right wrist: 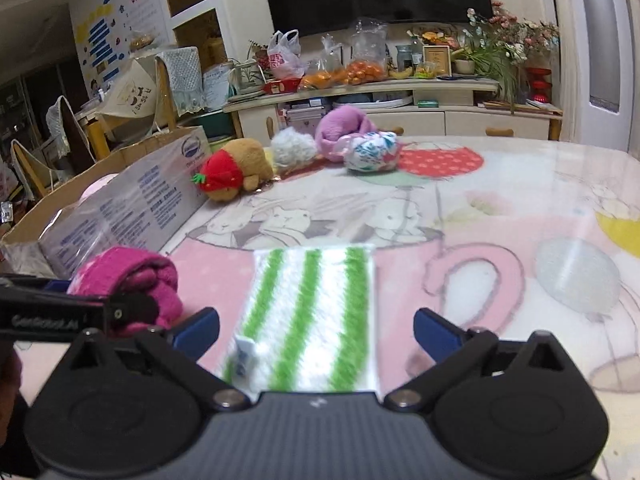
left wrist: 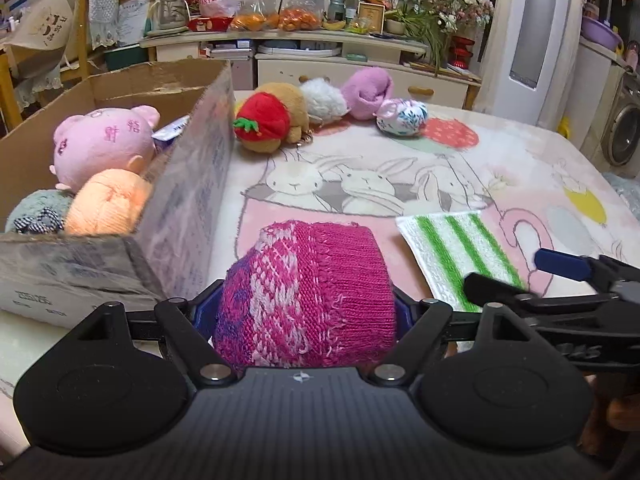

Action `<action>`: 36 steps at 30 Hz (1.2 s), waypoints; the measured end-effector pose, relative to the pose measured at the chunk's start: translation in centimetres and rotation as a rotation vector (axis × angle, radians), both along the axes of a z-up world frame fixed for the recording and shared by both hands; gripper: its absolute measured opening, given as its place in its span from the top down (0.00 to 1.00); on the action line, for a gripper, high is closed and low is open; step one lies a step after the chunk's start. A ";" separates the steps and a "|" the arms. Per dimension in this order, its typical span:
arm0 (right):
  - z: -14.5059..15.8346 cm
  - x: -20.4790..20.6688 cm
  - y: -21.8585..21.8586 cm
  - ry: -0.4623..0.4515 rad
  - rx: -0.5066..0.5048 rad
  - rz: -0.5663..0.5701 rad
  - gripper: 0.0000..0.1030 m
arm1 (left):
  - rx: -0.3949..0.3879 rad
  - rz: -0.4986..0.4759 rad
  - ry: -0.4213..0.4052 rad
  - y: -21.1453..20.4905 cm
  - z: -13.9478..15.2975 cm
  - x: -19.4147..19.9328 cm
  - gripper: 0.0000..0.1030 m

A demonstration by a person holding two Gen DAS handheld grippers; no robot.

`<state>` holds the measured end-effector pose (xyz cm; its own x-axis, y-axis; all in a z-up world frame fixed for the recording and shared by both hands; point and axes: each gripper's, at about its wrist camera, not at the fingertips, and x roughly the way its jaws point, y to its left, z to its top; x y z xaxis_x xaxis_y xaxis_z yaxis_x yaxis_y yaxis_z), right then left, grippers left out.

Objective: Organize soft objects
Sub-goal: 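Lift the striped cloth with the right tool while the left tool carries the glove toward the box, then lower the glove and striped cloth into the box and open both tools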

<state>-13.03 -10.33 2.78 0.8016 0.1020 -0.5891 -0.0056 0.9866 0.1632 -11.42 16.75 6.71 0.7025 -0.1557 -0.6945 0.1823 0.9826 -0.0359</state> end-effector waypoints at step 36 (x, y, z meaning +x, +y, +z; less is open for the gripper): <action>3.3 1.9 3.9 -0.038 -0.136 -0.010 0.26 | -0.091 0.008 -0.164 4.0 5.4 -0.6 0.06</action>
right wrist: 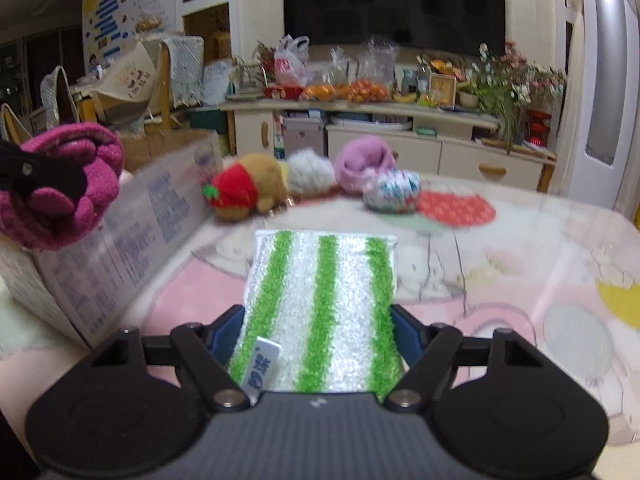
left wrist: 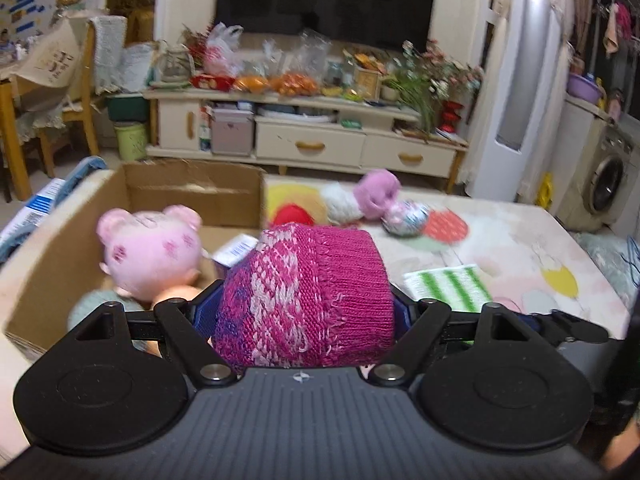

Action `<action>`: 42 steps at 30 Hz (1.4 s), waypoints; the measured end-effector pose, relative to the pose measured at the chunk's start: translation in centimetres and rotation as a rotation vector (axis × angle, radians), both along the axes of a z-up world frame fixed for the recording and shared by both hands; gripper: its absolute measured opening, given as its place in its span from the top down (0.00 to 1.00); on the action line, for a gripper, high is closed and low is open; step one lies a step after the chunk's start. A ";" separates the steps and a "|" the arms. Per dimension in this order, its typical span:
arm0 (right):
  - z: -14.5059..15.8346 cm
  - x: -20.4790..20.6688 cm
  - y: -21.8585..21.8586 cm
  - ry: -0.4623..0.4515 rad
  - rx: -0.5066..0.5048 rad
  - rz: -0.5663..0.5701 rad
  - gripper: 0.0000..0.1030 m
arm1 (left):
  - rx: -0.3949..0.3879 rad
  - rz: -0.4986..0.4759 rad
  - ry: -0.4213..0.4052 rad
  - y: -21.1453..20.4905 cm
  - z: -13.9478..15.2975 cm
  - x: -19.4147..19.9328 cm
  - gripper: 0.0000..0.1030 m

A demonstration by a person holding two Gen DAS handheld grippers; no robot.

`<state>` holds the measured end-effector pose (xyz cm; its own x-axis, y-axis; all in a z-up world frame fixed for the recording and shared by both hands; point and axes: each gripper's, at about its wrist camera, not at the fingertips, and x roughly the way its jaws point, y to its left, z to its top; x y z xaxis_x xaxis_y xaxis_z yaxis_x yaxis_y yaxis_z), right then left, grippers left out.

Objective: Organize soft objects
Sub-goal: 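Lower the glove and striped cloth into the box and open both tools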

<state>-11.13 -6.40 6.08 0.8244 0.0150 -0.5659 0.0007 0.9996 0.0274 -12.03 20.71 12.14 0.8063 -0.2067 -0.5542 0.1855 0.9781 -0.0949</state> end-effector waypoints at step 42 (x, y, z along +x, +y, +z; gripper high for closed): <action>5.6 18.3 10.2 -0.081 0.186 0.254 0.03 | 0.088 0.244 0.067 5.6 -0.4 3.3 0.00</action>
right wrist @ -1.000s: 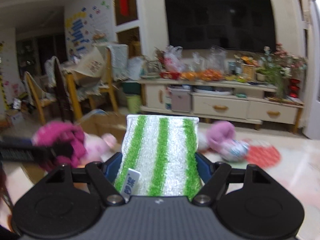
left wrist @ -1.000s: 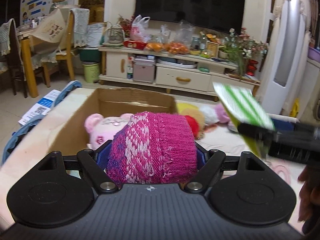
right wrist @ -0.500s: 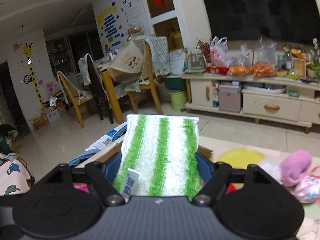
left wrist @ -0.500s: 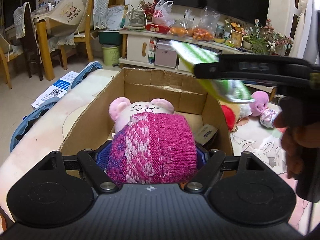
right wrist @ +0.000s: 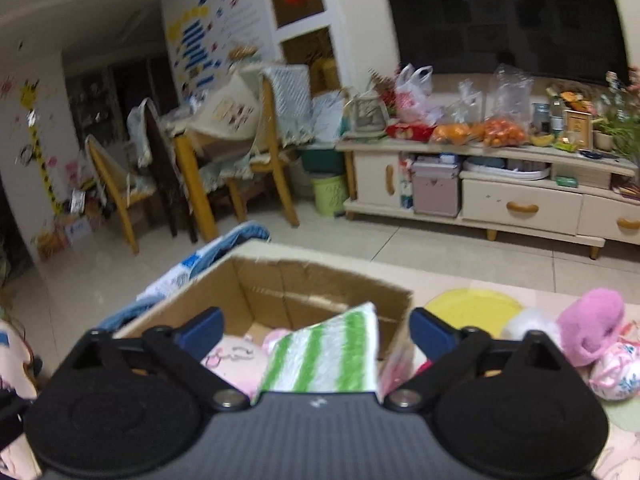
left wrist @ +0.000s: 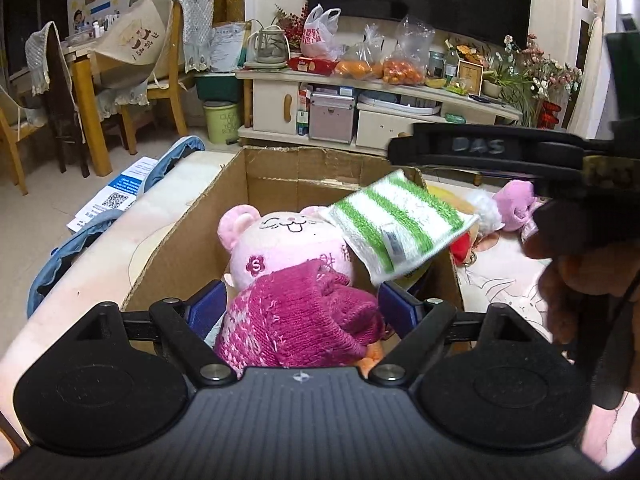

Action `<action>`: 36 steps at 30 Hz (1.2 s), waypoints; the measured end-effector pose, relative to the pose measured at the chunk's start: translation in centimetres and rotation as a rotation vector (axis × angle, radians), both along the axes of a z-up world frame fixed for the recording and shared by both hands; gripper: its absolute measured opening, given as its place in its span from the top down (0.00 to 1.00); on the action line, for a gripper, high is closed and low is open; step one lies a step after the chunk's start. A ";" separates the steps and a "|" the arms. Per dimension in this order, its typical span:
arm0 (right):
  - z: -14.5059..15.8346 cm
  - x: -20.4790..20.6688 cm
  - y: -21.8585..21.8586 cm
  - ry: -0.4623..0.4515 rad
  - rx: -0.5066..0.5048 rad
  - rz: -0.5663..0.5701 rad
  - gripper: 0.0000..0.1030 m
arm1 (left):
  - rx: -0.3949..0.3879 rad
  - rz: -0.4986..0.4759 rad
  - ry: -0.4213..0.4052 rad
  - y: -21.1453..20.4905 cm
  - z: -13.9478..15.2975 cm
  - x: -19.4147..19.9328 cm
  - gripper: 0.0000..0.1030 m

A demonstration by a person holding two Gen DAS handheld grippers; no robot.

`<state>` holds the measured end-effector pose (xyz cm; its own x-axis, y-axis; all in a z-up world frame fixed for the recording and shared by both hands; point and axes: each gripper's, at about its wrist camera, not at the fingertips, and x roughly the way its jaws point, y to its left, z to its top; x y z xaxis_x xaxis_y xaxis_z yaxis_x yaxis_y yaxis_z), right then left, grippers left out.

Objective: Organize soft objects
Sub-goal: 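Lower the glove and striped cloth into the box and open both tools, then move both open tools back over the remaining table items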

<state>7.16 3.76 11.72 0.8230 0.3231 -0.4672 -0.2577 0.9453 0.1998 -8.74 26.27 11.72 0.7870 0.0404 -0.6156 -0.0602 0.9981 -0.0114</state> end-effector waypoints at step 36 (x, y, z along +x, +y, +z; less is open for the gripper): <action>-3.1 -11.3 -9.9 -0.022 -0.046 -0.259 0.01 | -0.006 -0.053 -0.038 0.2 -0.1 0.5 0.00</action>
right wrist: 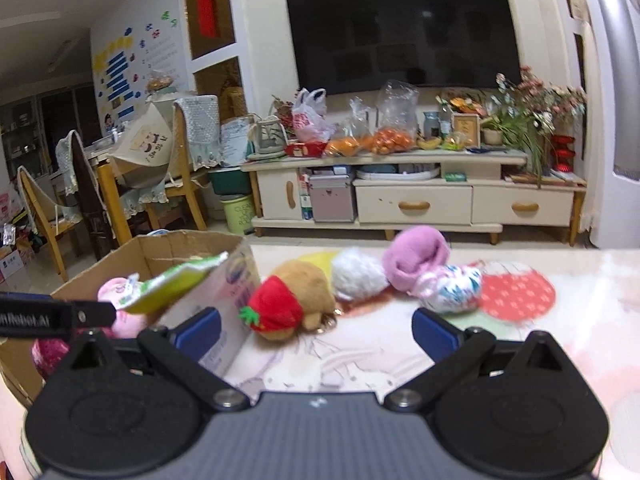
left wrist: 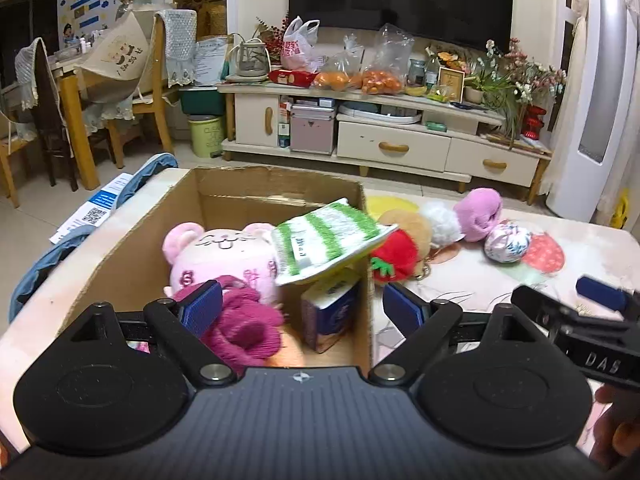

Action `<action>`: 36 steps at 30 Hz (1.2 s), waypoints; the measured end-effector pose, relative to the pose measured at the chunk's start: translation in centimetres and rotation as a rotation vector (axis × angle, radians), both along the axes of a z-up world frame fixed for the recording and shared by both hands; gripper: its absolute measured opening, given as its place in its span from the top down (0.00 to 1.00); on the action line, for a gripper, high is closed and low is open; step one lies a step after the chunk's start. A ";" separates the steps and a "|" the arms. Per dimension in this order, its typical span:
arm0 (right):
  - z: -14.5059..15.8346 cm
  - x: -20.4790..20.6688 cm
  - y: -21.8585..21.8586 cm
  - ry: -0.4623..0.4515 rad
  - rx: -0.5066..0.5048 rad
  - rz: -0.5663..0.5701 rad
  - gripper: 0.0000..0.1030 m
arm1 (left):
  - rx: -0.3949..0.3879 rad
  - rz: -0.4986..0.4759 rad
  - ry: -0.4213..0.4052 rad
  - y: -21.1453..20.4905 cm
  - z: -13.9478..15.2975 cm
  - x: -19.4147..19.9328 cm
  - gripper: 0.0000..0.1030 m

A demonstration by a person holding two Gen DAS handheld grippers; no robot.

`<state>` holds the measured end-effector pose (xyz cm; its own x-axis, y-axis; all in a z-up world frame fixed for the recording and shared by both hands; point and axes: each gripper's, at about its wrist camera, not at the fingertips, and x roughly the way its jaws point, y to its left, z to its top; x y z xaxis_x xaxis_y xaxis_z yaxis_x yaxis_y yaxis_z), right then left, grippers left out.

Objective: Organize soft objects
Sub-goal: 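Move both open tools back over the remaining table items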

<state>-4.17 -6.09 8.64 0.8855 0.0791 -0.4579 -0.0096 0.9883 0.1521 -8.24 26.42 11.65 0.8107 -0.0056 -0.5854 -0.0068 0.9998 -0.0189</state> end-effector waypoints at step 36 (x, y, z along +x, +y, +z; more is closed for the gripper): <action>-6.9 3.0 -13.4 0.080 0.088 -0.162 0.01 | 0.106 -0.269 -0.097 -9.3 -2.8 7.3 0.00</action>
<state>-1.13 -19.44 1.73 0.8507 -0.0184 -0.5253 0.1640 0.9588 0.2320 -0.97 17.08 8.85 0.8406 -0.1710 -0.5140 0.2557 0.9618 0.0982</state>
